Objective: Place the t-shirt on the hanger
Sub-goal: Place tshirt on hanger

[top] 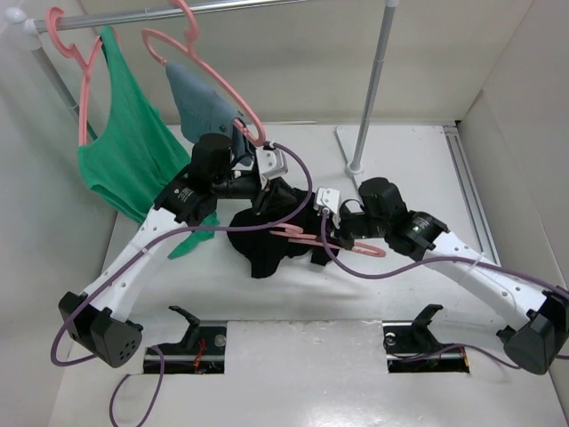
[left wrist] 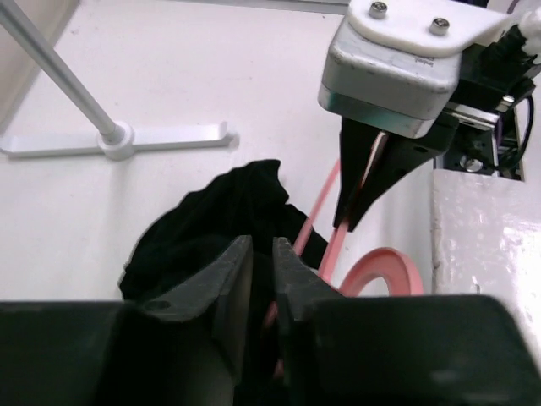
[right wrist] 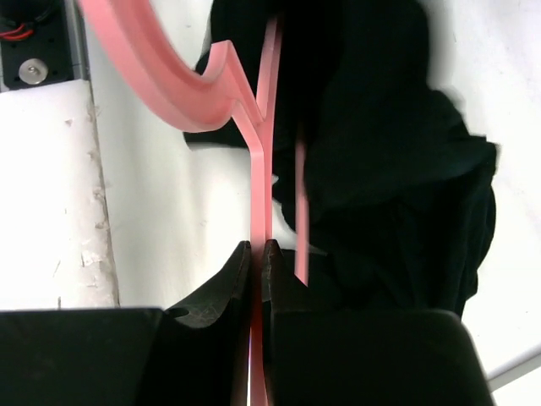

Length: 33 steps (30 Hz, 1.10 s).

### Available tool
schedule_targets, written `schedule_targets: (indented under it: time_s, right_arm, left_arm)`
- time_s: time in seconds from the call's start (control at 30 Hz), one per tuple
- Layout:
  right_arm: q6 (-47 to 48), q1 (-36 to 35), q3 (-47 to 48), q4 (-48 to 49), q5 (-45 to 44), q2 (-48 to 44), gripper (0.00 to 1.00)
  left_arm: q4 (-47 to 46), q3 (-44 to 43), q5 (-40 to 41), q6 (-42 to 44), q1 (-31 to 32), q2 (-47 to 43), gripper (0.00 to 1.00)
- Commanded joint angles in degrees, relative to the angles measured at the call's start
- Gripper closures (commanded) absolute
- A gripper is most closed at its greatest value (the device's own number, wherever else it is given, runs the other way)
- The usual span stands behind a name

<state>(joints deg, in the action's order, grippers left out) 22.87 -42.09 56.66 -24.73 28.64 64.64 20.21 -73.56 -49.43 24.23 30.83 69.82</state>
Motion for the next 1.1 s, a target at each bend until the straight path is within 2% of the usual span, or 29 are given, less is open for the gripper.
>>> schedule_targets:
  time_s: [0.0, 0.07, 0.1, 0.17, 0.3, 0.37, 0.4, 0.5, 0.53, 0.63, 0.67, 0.73, 0.8, 0.9, 0.93, 1.03, 1.07]
  right_arm:
    - [2.44, -0.63, 1.36, 4.25, 3.88, -3.1, 1.0]
    - [2.97, -0.63, 0.12, 4.25, 3.88, -4.52, 1.0]
    - [2.97, -0.63, -0.5, 4.77, 3.09, -5.66, 1.0]
    - [2.97, -0.63, -3.04, 6.88, 4.39, -6.28, 1.0]
    - [0.95, 1.48, -7.0, 12.24, 7.82, -5.76, 1.0]
    - [0.95, 3.14, -7.61, 13.65, 8.44, -4.97, 1.0]
    - [0.95, 3.67, -8.14, 13.66, 10.01, -4.18, 1.0]
    - [0.95, 5.78, -8.68, 15.06, 12.04, -2.77, 1.0]
    - [1.47, 5.79, -8.68, 15.06, 12.75, -2.77, 1.0]
    - [2.0, 7.28, -9.2, 15.06, 13.46, -1.54, 1.0]
    - [2.0, 7.28, -9.2, 15.06, 13.46, -1.54, 1.0]
    - [2.0, 7.81, -9.2, 15.06, 13.98, -0.83, 1.0]
    - [2.0, 7.81, -9.2, 15.06, 13.98, -0.22, 1.0]
    - [2.53, 7.81, -9.2, 15.06, 13.98, -0.22, 1.0]
    - [2.53, 7.81, -9.2, 15.06, 13.98, 0.3, 1.0]
    - [2.53, 7.81, -9.2, 14.36, 13.46, 0.31, 1.0]
    - [2.53, 7.81, -9.73, 14.36, 13.46, 0.31, 1.0]
  left_arm:
    - [-3.87, -1.6, 0.03, -1.03, 0.64, -1.97, 0.76]
    - [-3.25, -1.06, 0.74, -1.03, 0.03, -2.49, 0.6]
    - [-3.24, -0.45, 0.74, -1.03, -0.68, -2.5, 0.45]
    - [-3.24, -0.44, 0.74, -2.51, -2.08, -2.5, 0.4]
    - [1.65, -1.15, 1.27, -1.13, -5.86, -3.55, 0.46]
    - [5.26, -1.15, 1.27, 2.91, -6.4, -4.51, 0.56]
    - [9.11, -0.36, 1.27, 8.06, -6.4, -5.04, 0.58]
    - [15.72, 1.14, 1.27, 16.34, -6.4, -8.11, 0.69]
    - [20.79, 2.01, 1.27, 23.08, -6.4, -9.43, 0.7]
    - [28.63, 5.52, 4.67, 31.91, -6.4, -10.58, 0.69]
    - [29.88, 6.92, 6.17, 35.76, -6.4, -10.58, 0.66]
    - [30.68, 11.58, 9.51, 36.68, -6.4, -9.97, 0.58]
    - [27.79, 15.79, 14.87, 32.84, -6.4, -9.18, 0.43]
    - [22.61, 19.93, 19.71, 30.1, -6.4, -9.18, 0.29]
    - [21.29, 22.3, 20.42, 28.7, -6.4, -9.87, 0.17]
    - [15.84, 25.29, 23.93, 25.44, -6.4, -11.11, 0.08]
    - [14.52, 25.92, 24.99, 24.21, -6.4, -11.11, 0.08]
